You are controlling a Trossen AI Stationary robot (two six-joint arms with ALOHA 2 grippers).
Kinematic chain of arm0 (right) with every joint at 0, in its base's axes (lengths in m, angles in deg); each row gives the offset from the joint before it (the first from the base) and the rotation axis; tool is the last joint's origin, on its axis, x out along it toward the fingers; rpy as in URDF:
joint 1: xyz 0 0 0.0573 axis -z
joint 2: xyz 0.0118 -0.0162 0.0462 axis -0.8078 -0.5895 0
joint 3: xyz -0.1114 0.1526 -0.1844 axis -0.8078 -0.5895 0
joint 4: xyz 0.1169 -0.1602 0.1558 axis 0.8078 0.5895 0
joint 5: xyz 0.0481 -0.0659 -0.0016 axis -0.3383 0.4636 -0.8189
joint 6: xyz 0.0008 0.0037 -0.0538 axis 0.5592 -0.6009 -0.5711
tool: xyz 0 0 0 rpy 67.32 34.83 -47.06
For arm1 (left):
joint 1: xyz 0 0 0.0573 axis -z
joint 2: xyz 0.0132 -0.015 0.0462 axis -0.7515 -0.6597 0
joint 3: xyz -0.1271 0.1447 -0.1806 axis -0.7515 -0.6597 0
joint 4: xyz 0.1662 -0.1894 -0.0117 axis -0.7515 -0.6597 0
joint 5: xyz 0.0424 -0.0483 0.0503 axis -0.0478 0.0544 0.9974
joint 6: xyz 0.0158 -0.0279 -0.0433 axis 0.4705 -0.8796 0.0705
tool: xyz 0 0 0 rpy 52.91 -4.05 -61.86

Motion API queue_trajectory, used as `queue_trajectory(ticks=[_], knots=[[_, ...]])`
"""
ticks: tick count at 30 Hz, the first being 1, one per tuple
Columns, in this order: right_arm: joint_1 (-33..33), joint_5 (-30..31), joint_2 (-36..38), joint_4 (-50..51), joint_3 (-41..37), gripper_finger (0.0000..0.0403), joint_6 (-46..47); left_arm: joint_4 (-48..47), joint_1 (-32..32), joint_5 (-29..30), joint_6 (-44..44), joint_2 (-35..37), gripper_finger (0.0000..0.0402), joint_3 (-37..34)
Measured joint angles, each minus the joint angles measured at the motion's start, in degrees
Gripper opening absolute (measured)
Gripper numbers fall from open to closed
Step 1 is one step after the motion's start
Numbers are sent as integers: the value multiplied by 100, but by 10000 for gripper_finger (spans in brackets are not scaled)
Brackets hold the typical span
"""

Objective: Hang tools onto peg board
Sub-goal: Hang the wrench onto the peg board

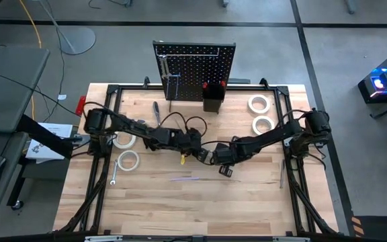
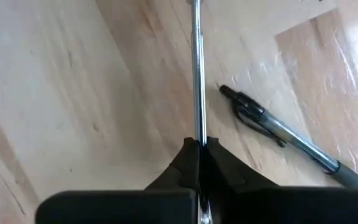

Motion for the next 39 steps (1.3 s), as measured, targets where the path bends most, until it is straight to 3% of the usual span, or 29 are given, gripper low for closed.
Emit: queue_trajectory(ticks=[7,13,17,21,24,32,36,39], knots=[[-66,-114,245,-345,21,2,312,-826,-37,44,1199,791,0,11],[-74,-96,702,-728,346,2,413,-1360,227,12,1793,1967,0,26],[69,107,787,-965,818,1,189,-1456,461,433,1719,2784,0,15],[288,129,622,-853,1491,1,-190,-1815,599,1216,1448,3324,0,11],[360,-42,401,-593,2060,1,-670,-1860,551,1440,1418,3451,0,2],[315,-323,35,-192,3078,0,-1274,-1295,446,1002,1559,3356,0,-22],[289,-371,35,-182,3330,0,-1240,-1216,454,1530,1395,3309,0,-17],[289,-393,47,-270,3397,0,-1219,-612,356,1877,1589,3241,0,-17]])
